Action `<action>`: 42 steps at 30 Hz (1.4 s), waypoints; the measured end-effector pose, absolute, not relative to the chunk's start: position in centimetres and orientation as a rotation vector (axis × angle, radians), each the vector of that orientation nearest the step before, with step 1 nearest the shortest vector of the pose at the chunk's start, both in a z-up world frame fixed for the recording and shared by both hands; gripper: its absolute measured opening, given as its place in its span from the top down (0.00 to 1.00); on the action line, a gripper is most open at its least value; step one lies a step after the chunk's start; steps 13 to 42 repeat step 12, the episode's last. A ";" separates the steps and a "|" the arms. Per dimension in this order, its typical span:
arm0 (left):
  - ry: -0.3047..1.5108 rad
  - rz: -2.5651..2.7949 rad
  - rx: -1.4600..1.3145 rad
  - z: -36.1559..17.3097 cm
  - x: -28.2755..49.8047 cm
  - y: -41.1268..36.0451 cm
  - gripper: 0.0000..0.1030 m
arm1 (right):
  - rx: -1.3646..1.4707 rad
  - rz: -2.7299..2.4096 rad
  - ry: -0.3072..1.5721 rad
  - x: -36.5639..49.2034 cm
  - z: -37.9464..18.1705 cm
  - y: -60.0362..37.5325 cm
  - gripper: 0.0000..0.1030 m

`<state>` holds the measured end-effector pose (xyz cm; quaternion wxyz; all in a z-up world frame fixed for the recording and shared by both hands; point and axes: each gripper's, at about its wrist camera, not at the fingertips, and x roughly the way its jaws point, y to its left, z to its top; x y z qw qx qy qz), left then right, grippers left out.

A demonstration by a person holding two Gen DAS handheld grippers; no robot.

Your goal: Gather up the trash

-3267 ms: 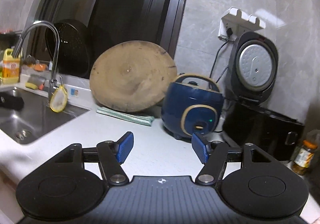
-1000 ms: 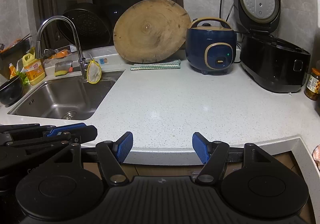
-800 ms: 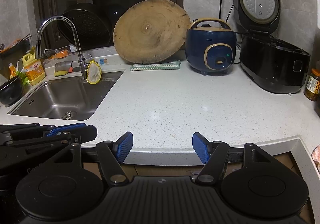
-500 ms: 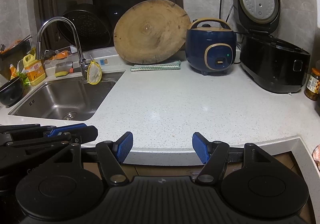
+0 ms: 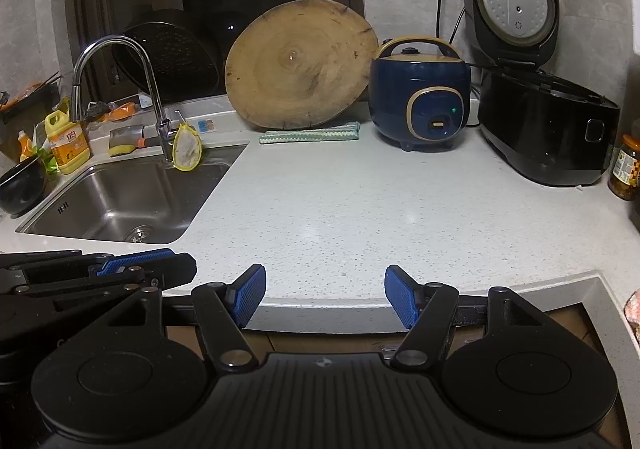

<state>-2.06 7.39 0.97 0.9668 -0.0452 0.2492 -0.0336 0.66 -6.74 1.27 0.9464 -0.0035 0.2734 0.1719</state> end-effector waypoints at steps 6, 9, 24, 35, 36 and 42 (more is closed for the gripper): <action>0.500 -0.067 -0.084 0.8 -0.9 6.8 0.84 | -0.009 0.349 0.570 1.9 1.2 -7.2 0.35; 0.540 -0.034 -0.124 0.3 0.6 7.2 0.84 | -0.003 0.353 0.578 3.6 0.9 -7.6 0.35; 0.599 0.030 -0.219 -0.5 2.6 9.2 0.84 | -0.038 0.370 0.571 7.1 0.0 -8.8 0.34; 0.599 0.030 -0.219 -0.5 2.6 9.2 0.84 | -0.038 0.370 0.571 7.1 0.0 -8.8 0.34; 0.599 0.030 -0.219 -0.5 2.6 9.2 0.84 | -0.038 0.370 0.571 7.1 0.0 -8.8 0.34; 0.599 0.030 -0.219 -0.5 2.6 9.2 0.84 | -0.038 0.370 0.571 7.1 0.0 -8.8 0.34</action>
